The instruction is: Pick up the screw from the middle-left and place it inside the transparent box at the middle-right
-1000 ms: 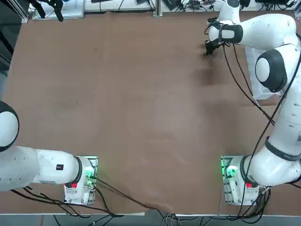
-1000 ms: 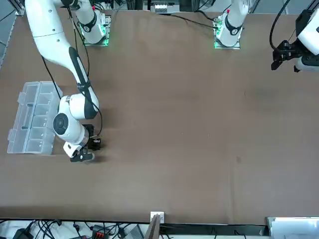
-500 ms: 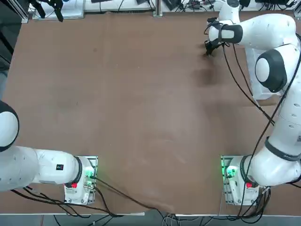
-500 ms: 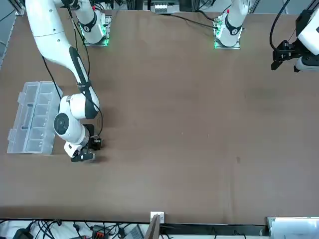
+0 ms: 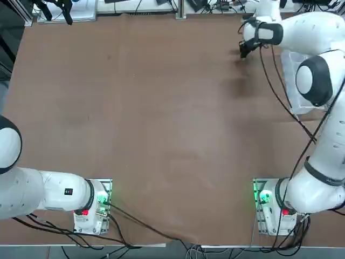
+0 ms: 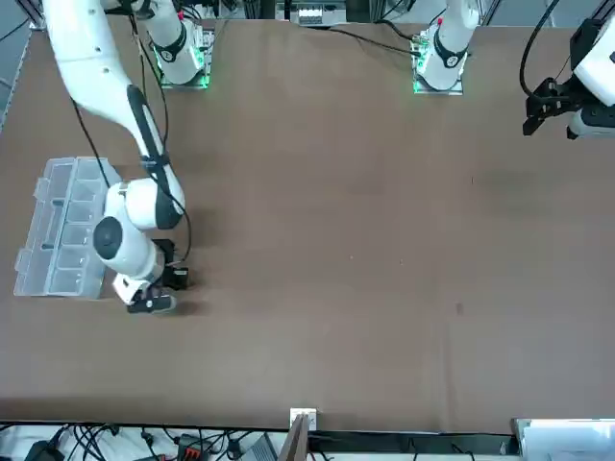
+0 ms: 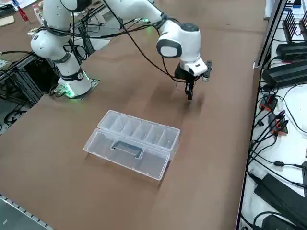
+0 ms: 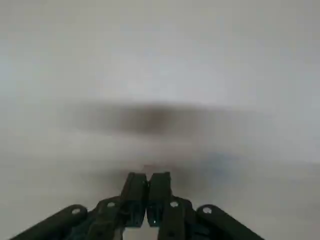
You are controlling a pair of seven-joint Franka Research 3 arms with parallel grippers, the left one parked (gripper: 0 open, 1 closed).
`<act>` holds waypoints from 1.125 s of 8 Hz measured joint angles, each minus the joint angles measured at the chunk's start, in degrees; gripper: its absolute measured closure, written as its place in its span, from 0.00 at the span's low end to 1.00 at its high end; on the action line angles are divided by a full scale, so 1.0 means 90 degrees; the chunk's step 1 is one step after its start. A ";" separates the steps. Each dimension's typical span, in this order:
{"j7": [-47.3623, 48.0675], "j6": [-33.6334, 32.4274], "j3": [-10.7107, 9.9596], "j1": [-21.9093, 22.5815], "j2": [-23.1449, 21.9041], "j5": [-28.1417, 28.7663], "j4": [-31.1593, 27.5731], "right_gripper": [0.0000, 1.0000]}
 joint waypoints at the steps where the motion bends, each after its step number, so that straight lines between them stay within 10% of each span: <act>1: -0.0265 -0.0416 -0.0154 -0.0103 -0.0317 -0.0005 0.0040 0.95; 9: -0.4629 -0.1493 -0.0329 -0.2493 -0.1142 -0.0202 -0.0107 0.95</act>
